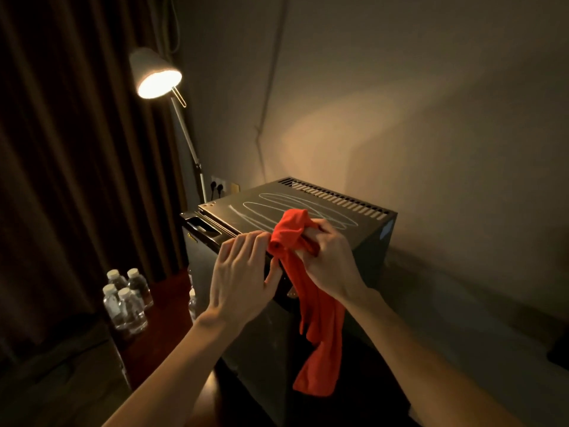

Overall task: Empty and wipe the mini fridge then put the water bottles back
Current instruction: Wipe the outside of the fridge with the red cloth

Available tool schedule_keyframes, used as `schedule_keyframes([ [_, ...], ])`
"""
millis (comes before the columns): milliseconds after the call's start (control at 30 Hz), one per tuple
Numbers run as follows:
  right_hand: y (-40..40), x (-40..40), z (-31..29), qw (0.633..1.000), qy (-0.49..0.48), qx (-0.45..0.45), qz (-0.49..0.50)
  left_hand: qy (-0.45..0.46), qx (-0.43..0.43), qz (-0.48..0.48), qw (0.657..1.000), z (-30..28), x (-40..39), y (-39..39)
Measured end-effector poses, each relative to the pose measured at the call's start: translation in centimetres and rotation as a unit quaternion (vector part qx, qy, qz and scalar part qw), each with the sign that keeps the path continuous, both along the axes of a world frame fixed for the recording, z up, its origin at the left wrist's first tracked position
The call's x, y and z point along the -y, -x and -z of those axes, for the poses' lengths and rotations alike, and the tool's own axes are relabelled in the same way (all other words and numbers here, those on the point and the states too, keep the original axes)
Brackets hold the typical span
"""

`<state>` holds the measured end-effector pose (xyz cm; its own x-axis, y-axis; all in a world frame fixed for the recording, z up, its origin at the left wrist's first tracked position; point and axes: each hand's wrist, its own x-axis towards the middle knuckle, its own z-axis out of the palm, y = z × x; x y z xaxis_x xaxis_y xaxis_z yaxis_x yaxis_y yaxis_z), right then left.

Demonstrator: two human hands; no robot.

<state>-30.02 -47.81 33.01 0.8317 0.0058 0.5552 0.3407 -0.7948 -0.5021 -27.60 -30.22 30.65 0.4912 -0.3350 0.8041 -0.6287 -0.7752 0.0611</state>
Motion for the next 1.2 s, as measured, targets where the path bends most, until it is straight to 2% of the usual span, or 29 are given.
schedule_keyframes([
  [133, -1.4, 0.4, -2.0, 0.999, -0.037, -0.001, 0.018, 0.009, -0.045, 0.023, 0.999, -0.1, -0.8, -1.9],
  [300, -4.6, 0.6, -7.3, 0.991, -0.095, 0.07, 0.059, 0.048, -0.081, 0.029, 0.995, -1.4, -0.4, -3.9],
  [400, -6.3, 0.7, -9.6, 0.987, -0.084, 0.115, 0.075, 0.074, -0.159, 0.062, 0.983, -2.4, 1.2, -3.6],
  [467, -6.9, 1.0, -10.0, 0.988, -0.066, 0.117, 0.072, 0.04, -0.21, 0.073, 0.974, -3.1, 2.7, -3.2],
  [533, -7.0, 1.3, -9.5, 0.991, -0.058, 0.105, 0.063, 0.014, -0.251, 0.072, 0.965, -3.7, 4.2, -3.0],
  [667, -6.1, 3.0, -8.1, 0.994, -0.075, 0.06, 0.055, 0.056, -0.348, 0.083, 0.932, -3.6, 6.5, -3.4],
  [767, -5.3, 5.4, -6.9, 0.997, -0.05, -0.032, 0.054, 0.055, -0.328, 0.087, 0.939, -3.5, 7.2, -3.4],
  [867, -4.3, 8.3, -5.5, 0.975, 0.015, -0.209, 0.075, 0.127, -0.299, 0.115, 0.939, -3.8, 7.4, -3.4],
  [933, -3.2, 9.5, -4.5, 0.964, 0.02, -0.26, 0.053, 0.183, -0.285, 0.112, 0.934, -4.0, 7.4, -3.7],
  [1067, -0.8, 8.3, -3.0, 0.97, 0.02, -0.242, 0.014, 0.302, -0.289, 0.125, 0.9, -4.7, 8.0, -4.5],
  [1200, -0.8, 6.0, -0.9, 0.983, 0.027, -0.169, 0.062, 0.341, -0.316, 0.169, 0.869, -5.6, 8.7, -4.9],
])
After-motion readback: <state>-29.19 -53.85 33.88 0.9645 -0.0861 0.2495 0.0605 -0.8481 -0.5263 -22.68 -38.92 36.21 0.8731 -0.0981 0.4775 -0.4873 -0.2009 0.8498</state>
